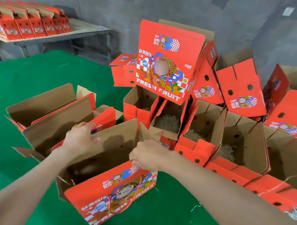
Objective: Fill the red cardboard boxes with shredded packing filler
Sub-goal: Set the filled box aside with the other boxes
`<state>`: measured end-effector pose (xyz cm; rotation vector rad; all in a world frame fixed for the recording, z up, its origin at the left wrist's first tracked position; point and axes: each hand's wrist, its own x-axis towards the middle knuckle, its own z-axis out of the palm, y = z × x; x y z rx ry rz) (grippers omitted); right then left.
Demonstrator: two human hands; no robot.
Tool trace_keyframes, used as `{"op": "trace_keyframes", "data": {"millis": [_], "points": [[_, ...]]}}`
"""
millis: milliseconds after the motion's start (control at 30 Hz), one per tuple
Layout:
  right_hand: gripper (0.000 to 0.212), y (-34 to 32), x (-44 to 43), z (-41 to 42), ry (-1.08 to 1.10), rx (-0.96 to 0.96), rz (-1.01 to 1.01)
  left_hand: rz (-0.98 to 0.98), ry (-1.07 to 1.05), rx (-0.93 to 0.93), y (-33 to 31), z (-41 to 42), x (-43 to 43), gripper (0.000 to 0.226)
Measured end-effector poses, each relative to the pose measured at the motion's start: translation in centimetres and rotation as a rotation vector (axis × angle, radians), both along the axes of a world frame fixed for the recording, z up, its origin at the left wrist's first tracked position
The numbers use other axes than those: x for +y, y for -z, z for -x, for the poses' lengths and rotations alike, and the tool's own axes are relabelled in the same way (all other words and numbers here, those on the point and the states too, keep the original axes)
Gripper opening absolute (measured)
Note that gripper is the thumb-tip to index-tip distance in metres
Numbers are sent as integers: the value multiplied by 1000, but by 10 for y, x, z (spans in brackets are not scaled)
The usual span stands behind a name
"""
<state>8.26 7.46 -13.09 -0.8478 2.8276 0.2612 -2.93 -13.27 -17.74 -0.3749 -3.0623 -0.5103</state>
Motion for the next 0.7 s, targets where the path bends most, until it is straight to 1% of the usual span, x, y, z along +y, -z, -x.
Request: {"op": "trace_keyframes", "data": {"millis": [67, 133, 167, 200, 267, 300, 333, 367, 400, 433, 467, 533, 567, 600, 633, 667, 700], "points": [[25, 2, 12, -25, 40, 6, -6, 120, 58, -103, 6, -7, 8, 44], [26, 8, 26, -54, 93, -14, -1, 201, 176, -112, 11, -18, 23, 32], [26, 11, 34, -70, 115, -34, 20, 206, 239, -98, 12, -25, 33, 28], [27, 12, 43, -87, 149, -69, 79, 188, 310, -90, 13, -32, 43, 26], [32, 10, 61, -121, 286, -145, 313, 144, 489, -75, 11, -49, 68, 23], [34, 10, 72, -135, 372, -107, 426, 135, 575, -76, 10, -59, 81, 21], [34, 12, 86, -147, 465, 7, 476, 137, 652, -73, 8, -70, 95, 20], [37, 16, 99, -157, 559, 143, 463, 158, 713, -67, 6, -80, 110, 20], [44, 19, 113, -167, 664, 231, 401, 174, 774, -55, 3, -91, 126, 20], [53, 22, 125, -176, 780, 232, 318, 194, 827, -48, 0, -101, 141, 18], [55, 26, 137, -186, 889, 170, 248, 193, 879, -49, -2, -111, 156, 16], [35, 34, 158, -206, 1036, 51, 197, 165, 939, -96, -4, -128, 184, 24], [27, 37, 168, -216, 1077, 35, 184, 164, 966, -128, -3, -136, 198, 29], [24, 39, 178, -227, 1106, 34, 183, 147, 1004, -169, -3, -144, 211, 29], [23, 40, 186, -236, 1129, 33, 192, 170, 1016, -204, -3, -152, 223, 20], [23, 41, 193, -245, 1154, 30, 210, 207, 1060, -208, -2, -163, 235, 4], [23, 42, 197, -253, 1172, 31, 237, 260, 1084, -179, 1, -172, 247, 20]]}}
